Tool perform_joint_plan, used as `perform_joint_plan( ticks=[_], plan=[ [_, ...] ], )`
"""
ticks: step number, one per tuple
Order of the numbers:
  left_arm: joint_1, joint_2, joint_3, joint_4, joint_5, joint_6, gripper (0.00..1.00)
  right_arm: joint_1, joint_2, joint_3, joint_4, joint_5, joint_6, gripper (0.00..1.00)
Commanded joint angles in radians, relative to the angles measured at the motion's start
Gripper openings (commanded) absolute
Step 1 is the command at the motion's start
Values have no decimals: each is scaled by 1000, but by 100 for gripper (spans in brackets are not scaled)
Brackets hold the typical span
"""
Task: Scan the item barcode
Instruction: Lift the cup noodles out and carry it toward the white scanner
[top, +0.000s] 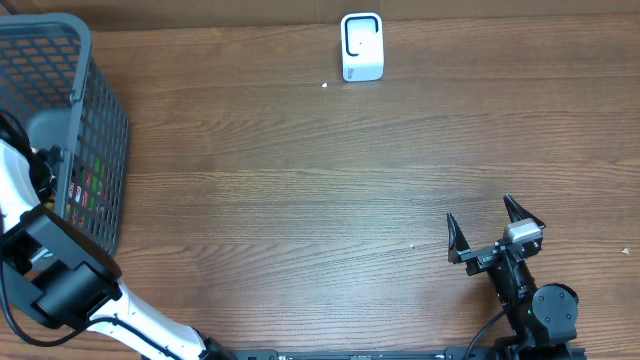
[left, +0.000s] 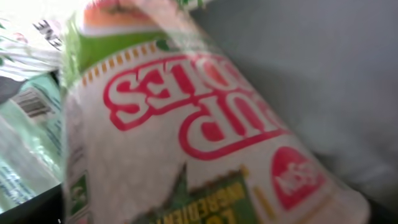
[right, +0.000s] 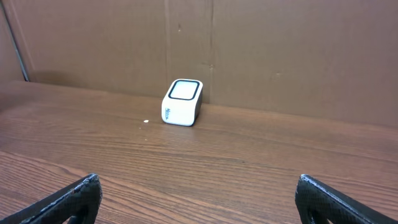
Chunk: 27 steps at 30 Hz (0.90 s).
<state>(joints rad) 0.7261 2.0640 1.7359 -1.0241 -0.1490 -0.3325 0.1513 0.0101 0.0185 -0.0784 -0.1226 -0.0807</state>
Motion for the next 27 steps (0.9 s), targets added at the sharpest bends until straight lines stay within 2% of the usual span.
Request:
perform_joint_plan(
  ticks=[1,3,6,8,9,10,14,16,18,27],
  plan=[
    [-3,37,-11,-12,0,15,100,4,-7,-11,6,7,5,100],
    [-3,45,-12,-15,0,-14,99,4,-7,-11,6,7,5,100],
    [-3,45,-12,-13,0,-41,83,4,-7,-11,6,7,5,100],
    [-3,44,-7,-19,18,-47,52,4,-7,-11,6,7,5,100],
    [-3,43,-3,-25,21,-50,47,4,-7,-11,6,7,5,100],
    [-3,41,9,-42,29,-50,33,4,-7,-11,6,7,5,100],
    [-3,28,60,-94,32,-50,16,4,-7,-11,6,7,5,100],
    [-3,22,109,-133,41,-53,10,4,-7,-11,6,7,5,100],
    [-3,17,160,-174,48,-72,9,4,-7,-11,6,7,5,100],
    [-8,11,396,-341,97,-87,8,4,-7,-11,6,7,5,100]
  ],
)
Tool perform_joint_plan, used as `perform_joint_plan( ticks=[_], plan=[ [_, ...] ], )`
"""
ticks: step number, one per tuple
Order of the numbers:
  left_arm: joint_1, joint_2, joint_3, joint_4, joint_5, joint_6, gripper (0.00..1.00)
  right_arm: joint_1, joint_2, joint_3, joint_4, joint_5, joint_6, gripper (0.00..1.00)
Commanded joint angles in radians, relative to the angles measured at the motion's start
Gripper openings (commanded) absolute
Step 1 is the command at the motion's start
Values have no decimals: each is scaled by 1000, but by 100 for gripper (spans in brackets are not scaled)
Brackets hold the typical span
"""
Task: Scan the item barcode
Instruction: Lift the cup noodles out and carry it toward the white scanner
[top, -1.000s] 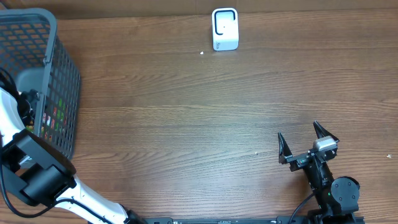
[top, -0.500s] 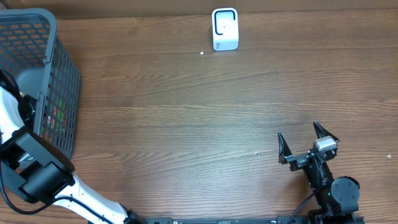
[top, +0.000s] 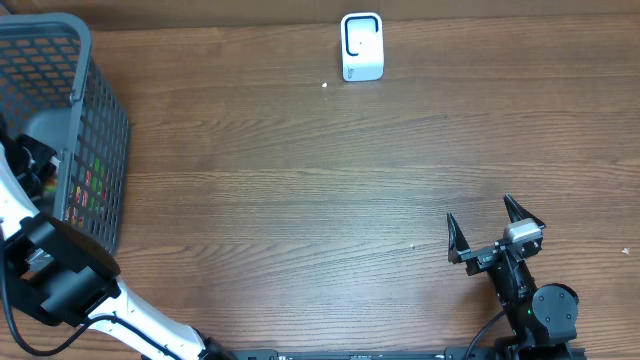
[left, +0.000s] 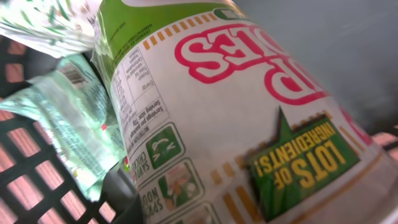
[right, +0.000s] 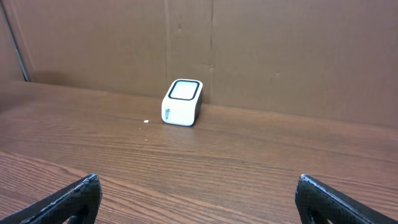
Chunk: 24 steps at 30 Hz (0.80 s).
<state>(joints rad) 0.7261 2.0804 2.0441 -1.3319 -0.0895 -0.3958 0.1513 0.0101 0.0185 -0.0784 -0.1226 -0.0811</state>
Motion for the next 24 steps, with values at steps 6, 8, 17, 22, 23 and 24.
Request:
perform_joint_plan(
  ticks=[6,8,17,22,23,24],
  plan=[
    [-52,-28,342,-164,110,8,4,4,-7,-11,6,7,5,100],
    [-85,-48,434,-199,109,27,5,4,-7,-11,6,7,5,100],
    [-343,-212,616,-263,171,201,9,4,-7,-11,6,7,5,100],
    [-584,-243,615,-343,167,251,10,4,-7,-11,6,7,5,100],
    [-625,-237,611,-356,166,256,10,4,-7,-11,6,7,5,100],
    [-661,-232,604,-357,166,264,10,4,-7,-11,6,7,5,100]
  ],
)
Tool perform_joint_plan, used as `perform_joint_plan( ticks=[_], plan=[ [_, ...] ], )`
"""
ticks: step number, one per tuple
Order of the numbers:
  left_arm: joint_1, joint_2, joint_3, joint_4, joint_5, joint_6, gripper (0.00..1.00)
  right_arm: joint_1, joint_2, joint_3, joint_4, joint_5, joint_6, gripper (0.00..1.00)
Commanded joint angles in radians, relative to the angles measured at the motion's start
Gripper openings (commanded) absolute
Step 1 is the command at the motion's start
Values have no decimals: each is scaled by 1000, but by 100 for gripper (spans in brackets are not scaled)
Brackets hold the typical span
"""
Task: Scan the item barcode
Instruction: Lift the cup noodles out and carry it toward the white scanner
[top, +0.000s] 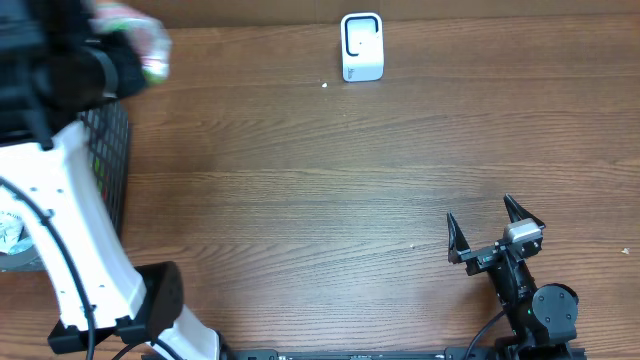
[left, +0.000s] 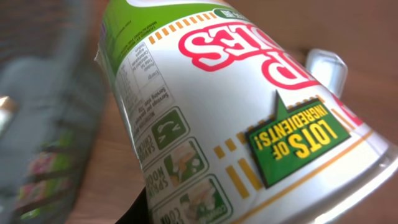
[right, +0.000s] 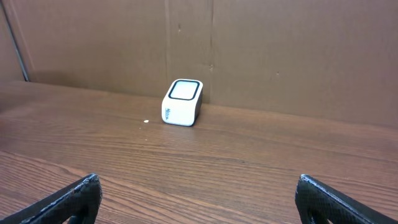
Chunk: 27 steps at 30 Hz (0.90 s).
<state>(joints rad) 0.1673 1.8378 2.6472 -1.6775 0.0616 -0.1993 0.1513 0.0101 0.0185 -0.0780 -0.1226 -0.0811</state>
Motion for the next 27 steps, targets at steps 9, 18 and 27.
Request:
perform_joint_plan(
  ticks=[9,18,27],
  plan=[
    [-401,59,-340,1,17,59,10,4,-7,-11,5,7,5,100],
    [-563,60,-914,354,-46,-26,11,4,-7,-11,5,7,5,100],
    [-614,60,-1191,688,-133,-51,57,4,-7,-11,5,7,5,100]
  ],
)
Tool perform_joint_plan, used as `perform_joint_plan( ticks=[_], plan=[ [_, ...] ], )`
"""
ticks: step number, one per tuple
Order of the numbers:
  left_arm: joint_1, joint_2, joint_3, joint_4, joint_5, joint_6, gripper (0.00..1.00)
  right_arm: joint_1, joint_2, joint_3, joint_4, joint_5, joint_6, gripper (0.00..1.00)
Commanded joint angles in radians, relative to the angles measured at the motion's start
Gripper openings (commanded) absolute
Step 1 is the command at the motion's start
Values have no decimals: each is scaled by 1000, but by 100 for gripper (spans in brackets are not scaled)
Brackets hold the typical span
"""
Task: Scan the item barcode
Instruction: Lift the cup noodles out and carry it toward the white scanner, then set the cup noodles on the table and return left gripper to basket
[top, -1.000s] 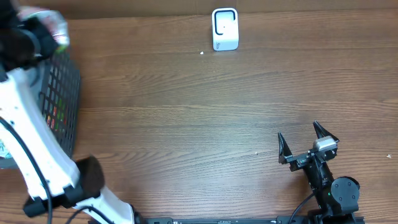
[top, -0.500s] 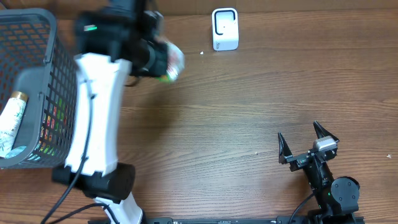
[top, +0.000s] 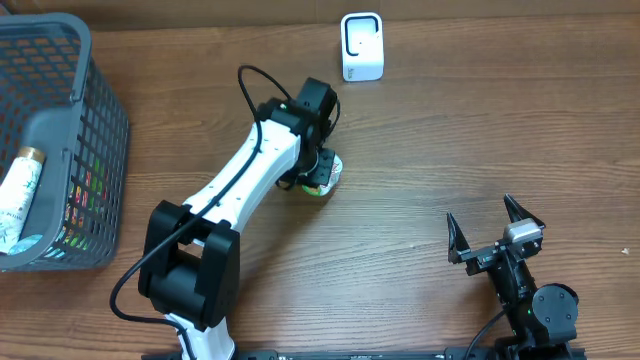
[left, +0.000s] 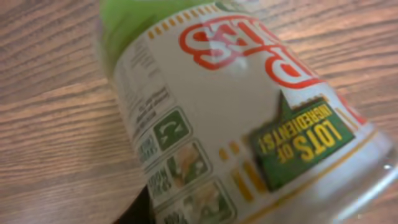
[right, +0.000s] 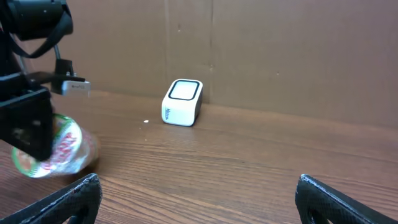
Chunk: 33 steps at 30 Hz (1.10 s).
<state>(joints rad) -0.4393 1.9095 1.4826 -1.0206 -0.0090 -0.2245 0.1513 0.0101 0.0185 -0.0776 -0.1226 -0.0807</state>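
The cup of instant noodles (top: 324, 177), white with a green top and red lettering, is at mid-table, tilted on its side low over the wood. My left gripper (top: 312, 160) is shut on it. The cup (left: 249, 124) fills the left wrist view, and no barcode shows on the side facing that camera. In the right wrist view the cup (right: 55, 148) hangs under the left gripper, left of the scanner. The white scanner (top: 361, 46) (right: 182, 102) stands at the table's back edge. My right gripper (top: 487, 228) (right: 199, 208) rests open and empty at the front right.
A grey wire basket (top: 95, 120) sits at the far left with a white tube (top: 20, 187) and several packets inside. A brown cardboard wall (right: 280, 56) rises behind the scanner. A small white speck (top: 325, 85) lies left of the scanner.
My left arm was raised high over the basket's right edge with the cup. Now it reaches across the table, holding the cup low at the middle, below and left of the scanner. The right arm is unmoved.
My left gripper was down inside the basket with the cup close before its camera among packets. Then it still held the cup in the basket, then lifted above the basket's rim. Now the cup is out over mid-table. The right gripper stayed open throughout.
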Motion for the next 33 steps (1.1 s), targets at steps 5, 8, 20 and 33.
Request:
perform_joint_plan(
  ticks=[5,8,20,33],
  plan=[
    [-7,-13,18,3,-111,-26,80,4,-7,-11,5,7,5,100],
    [-7,-13,117,-66,-133,-26,80,4,-7,-11,5,7,5,100],
    [-6,25,185,122,-140,-169,38,4,-7,-11,5,7,5,100],
    [-13,237,180,158,-68,-217,8,4,-7,-11,5,7,5,100]
  ],
)
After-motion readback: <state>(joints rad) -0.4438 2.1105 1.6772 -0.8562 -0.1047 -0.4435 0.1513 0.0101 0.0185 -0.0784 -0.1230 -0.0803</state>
